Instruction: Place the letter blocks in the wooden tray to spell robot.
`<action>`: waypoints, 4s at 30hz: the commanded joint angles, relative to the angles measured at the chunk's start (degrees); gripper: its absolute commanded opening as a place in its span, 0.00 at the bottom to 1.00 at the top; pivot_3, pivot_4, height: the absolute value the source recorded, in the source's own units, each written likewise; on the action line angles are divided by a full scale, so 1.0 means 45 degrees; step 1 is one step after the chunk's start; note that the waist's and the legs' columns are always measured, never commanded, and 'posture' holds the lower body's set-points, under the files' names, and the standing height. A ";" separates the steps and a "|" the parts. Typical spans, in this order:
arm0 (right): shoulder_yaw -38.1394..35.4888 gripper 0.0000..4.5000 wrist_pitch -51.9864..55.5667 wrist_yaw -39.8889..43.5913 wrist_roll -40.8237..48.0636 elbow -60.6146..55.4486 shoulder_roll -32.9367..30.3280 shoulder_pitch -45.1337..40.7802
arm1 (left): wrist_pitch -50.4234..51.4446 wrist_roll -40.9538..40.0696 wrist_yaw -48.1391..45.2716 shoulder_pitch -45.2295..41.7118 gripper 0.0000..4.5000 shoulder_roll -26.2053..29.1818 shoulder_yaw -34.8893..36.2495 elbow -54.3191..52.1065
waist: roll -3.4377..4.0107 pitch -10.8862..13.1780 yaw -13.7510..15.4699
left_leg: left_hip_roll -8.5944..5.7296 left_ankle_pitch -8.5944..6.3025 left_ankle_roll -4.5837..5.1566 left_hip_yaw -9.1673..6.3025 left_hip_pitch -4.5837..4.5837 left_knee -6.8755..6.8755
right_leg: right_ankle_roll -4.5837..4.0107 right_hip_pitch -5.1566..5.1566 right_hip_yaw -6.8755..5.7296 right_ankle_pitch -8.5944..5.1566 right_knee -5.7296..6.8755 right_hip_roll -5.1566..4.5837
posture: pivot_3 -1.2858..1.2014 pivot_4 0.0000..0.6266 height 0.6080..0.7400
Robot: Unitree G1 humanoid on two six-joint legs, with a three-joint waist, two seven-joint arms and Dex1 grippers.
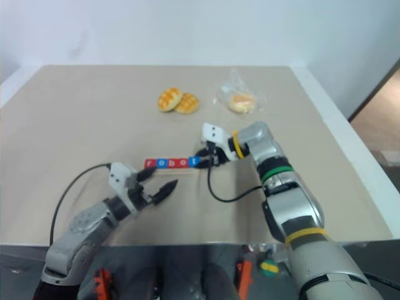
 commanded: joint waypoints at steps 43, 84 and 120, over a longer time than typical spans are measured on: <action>-0.0225 0.37 -0.0309 -0.0053 -0.0206 0.0378 -0.0081 -0.0645 | 0.0511 0.0015 0.0347 -0.0095 1.00 0.0346 -0.0133 -0.0784 | 0.0001 0.0001 -0.0004 | 0.0003 0.0000 0.0000 0.0001 0.0001 -0.0002 | 0.0000 -0.0002 0.0003 -0.0003 0.0000 0.0005 | 0.52 0.24 1.00; -0.0551 0.37 0.5208 -0.1837 0.0868 -0.7517 -0.1058 0.2785 | 0.0523 0.0067 0.0048 -0.0372 1.00 0.0356 -0.0493 -0.0245 | 0.0001 0.0001 -0.0003 | -0.0001 0.0000 0.0000 -0.0005 -0.0008 -0.0002 | 0.0021 -0.0007 -0.0003 -0.0016 -0.0001 0.0002 | 0.52 0.24 1.00; -0.3947 0.00 0.8948 -1.0649 0.2929 -1.4422 0.0858 0.7659 | 0.0635 0.0051 0.0163 -0.0157 1.00 0.0531 -0.0283 -0.0456 | 0.0001 -0.0001 -0.0025 | 0.0009 -0.0001 0.0001 -0.0012 -0.0024 0.0002 | 0.0079 -0.0018 -0.0002 -0.0050 -0.0004 0.0012 | 0.52 0.24 1.00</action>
